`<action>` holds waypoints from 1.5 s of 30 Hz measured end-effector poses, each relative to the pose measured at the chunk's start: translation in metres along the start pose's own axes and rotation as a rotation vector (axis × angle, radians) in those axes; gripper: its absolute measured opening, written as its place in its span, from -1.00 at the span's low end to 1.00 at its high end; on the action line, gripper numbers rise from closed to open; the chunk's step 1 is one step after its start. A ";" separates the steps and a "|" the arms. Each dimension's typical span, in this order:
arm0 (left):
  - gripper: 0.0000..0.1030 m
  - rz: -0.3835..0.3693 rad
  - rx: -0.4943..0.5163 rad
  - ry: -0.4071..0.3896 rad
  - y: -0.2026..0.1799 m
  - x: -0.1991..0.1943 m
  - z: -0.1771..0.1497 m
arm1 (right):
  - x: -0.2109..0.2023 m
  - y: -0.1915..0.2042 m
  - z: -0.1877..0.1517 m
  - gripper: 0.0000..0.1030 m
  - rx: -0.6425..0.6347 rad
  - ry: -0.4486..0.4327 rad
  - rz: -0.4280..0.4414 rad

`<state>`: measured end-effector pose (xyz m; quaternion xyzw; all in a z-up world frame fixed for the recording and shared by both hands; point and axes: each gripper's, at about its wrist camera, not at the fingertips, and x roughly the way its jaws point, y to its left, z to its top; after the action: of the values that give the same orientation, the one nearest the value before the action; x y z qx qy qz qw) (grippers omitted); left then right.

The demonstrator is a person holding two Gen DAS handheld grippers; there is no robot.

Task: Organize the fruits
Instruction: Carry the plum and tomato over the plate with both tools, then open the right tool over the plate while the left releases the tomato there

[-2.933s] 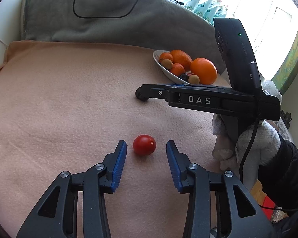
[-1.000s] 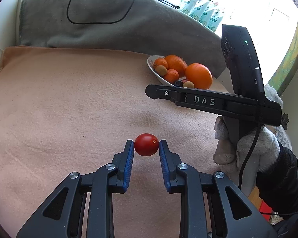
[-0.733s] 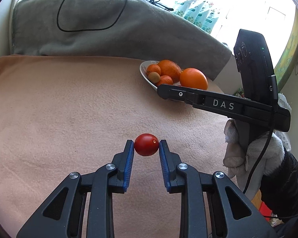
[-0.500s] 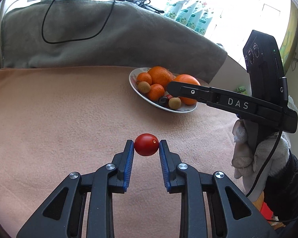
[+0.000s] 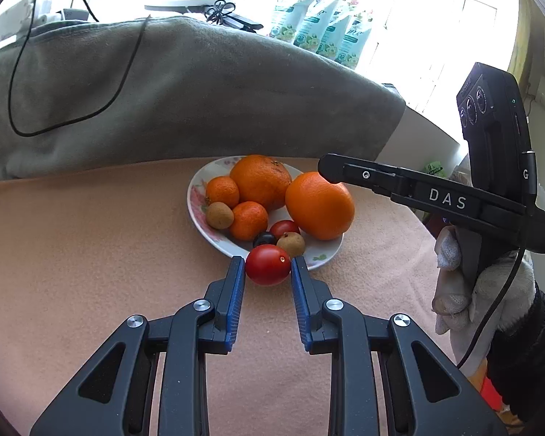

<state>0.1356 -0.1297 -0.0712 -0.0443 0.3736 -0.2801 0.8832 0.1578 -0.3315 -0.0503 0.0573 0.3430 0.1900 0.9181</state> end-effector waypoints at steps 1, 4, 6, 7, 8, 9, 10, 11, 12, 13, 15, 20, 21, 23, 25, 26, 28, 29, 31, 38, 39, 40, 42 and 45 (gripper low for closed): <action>-0.53 0.000 0.002 -0.001 -0.001 0.003 0.003 | 0.000 -0.004 0.002 -0.50 0.002 -0.002 -0.007; -0.53 -0.005 0.006 -0.001 -0.004 0.012 0.012 | 0.003 -0.015 0.008 -0.50 0.018 -0.005 -0.022; -0.53 -0.006 0.007 0.000 -0.005 0.016 0.016 | 0.006 -0.023 0.011 -0.50 0.028 -0.004 -0.032; -0.53 -0.006 0.008 0.000 -0.006 0.018 0.017 | 0.008 -0.026 0.013 -0.51 0.032 -0.004 -0.038; -0.53 -0.004 0.009 0.001 -0.006 0.021 0.019 | 0.009 -0.030 0.014 -0.51 0.035 -0.003 -0.045; -0.53 -0.004 0.009 0.003 -0.007 0.023 0.021 | 0.011 -0.033 0.016 -0.51 0.039 -0.002 -0.050; -0.53 -0.004 0.009 0.003 -0.007 0.026 0.022 | 0.014 -0.037 0.017 -0.51 0.045 0.001 -0.052; -0.53 -0.005 0.010 0.005 -0.008 0.028 0.024 | 0.016 -0.041 0.018 -0.51 0.050 0.005 -0.051; -0.53 -0.004 0.013 0.007 -0.009 0.031 0.026 | 0.019 -0.044 0.019 -0.51 0.055 0.010 -0.051; -0.53 -0.002 0.016 0.009 -0.010 0.033 0.028 | 0.021 -0.046 0.020 -0.51 0.057 0.013 -0.054; -0.53 -0.003 0.022 0.012 -0.012 0.037 0.031 | 0.026 -0.050 0.022 -0.51 0.057 0.020 -0.060; -0.53 -0.002 0.033 0.016 -0.015 0.044 0.038 | 0.033 -0.055 0.024 -0.51 0.063 0.034 -0.062; -0.53 -0.001 0.035 0.017 -0.015 0.045 0.039 | 0.035 -0.056 0.024 -0.50 0.064 0.036 -0.061; -0.53 0.002 0.039 0.017 -0.016 0.046 0.040 | 0.037 -0.057 0.025 -0.50 0.068 0.042 -0.059; -0.53 0.002 0.042 0.018 -0.016 0.047 0.041 | 0.040 -0.059 0.025 -0.50 0.074 0.047 -0.054; -0.53 0.002 0.042 0.018 -0.016 0.047 0.041 | 0.040 -0.060 0.025 -0.50 0.077 0.050 -0.053; -0.53 0.000 0.040 0.018 -0.016 0.047 0.043 | 0.041 -0.060 0.025 -0.50 0.078 0.050 -0.055; -0.53 -0.002 0.041 0.019 -0.016 0.048 0.043 | 0.041 -0.060 0.024 -0.50 0.078 0.050 -0.053; -0.53 0.004 0.043 0.017 -0.016 0.048 0.043 | 0.041 -0.059 0.023 -0.50 0.081 0.050 -0.046; -0.43 0.009 0.054 0.012 -0.020 0.048 0.044 | 0.041 -0.061 0.023 -0.50 0.084 0.050 -0.038; -0.43 0.009 0.056 0.011 -0.020 0.048 0.043 | 0.040 -0.061 0.023 -0.49 0.083 0.049 -0.037; -0.43 0.011 0.057 0.009 -0.021 0.047 0.044 | 0.040 -0.061 0.023 -0.45 0.082 0.048 -0.034; -0.42 0.012 0.057 0.006 -0.021 0.047 0.044 | 0.039 -0.060 0.024 -0.23 0.078 0.043 -0.035; -0.33 0.018 0.056 0.003 -0.021 0.046 0.044 | 0.037 -0.060 0.024 -0.08 0.076 0.034 -0.036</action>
<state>0.1824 -0.1774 -0.0627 -0.0157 0.3674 -0.2824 0.8860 0.2176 -0.3721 -0.0681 0.0826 0.3664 0.1612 0.9126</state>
